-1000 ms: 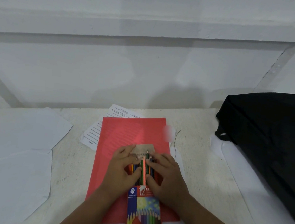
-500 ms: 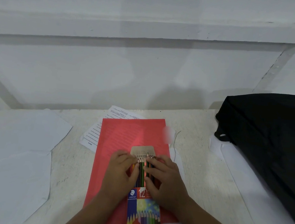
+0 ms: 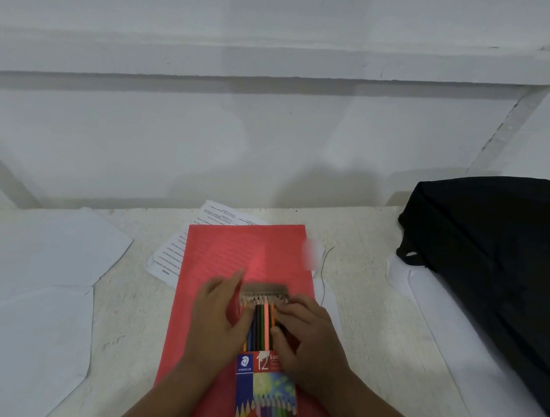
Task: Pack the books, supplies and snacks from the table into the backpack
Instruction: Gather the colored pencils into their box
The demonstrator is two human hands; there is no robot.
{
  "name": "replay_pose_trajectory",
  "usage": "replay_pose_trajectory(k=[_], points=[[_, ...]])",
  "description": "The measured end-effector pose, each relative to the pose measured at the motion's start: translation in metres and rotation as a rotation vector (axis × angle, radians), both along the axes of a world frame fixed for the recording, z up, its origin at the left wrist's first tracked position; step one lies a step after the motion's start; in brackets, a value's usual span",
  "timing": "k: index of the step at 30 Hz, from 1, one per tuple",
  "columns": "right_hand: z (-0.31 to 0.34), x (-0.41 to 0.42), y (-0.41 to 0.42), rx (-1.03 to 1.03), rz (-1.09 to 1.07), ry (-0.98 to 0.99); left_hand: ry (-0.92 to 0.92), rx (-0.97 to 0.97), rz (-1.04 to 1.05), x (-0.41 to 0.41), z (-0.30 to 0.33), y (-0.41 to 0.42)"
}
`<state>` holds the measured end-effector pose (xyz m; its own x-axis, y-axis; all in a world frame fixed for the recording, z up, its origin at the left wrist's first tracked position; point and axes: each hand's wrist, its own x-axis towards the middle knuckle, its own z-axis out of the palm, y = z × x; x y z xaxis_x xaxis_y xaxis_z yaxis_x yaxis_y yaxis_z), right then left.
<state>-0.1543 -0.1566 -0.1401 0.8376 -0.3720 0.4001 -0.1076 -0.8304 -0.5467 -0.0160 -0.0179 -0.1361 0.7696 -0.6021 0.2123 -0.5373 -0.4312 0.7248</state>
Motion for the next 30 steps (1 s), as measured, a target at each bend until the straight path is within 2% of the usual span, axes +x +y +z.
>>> replay_pose_trajectory(k=[5,10,14,18,22,27,30], points=[[0.006,0.000,0.000,0.023,0.042,-0.030,-0.036,-0.096,-0.028,0.002,0.000,0.000],[0.012,-0.001,-0.004,0.275,-0.129,-0.136,-0.031,-0.042,-0.015,0.004,-0.004,-0.001],[0.001,0.002,-0.008,0.150,-0.083,-0.064,-0.006,-0.054,-0.031,0.006,0.002,-0.004],[-0.002,0.005,-0.008,0.120,-0.079,-0.016,0.080,0.062,-0.045,0.010,0.026,-0.010],[0.006,0.007,-0.009,0.150,-0.054,0.074,0.307,0.155,-0.210,0.016,0.057,-0.022],[0.036,0.009,-0.016,0.080,0.049,0.383,0.367,0.279,-0.356,0.032,0.076,-0.025],[0.046,-0.002,-0.007,0.112,0.034,0.336,0.434,0.263,-0.439,0.047,0.084,-0.017]])
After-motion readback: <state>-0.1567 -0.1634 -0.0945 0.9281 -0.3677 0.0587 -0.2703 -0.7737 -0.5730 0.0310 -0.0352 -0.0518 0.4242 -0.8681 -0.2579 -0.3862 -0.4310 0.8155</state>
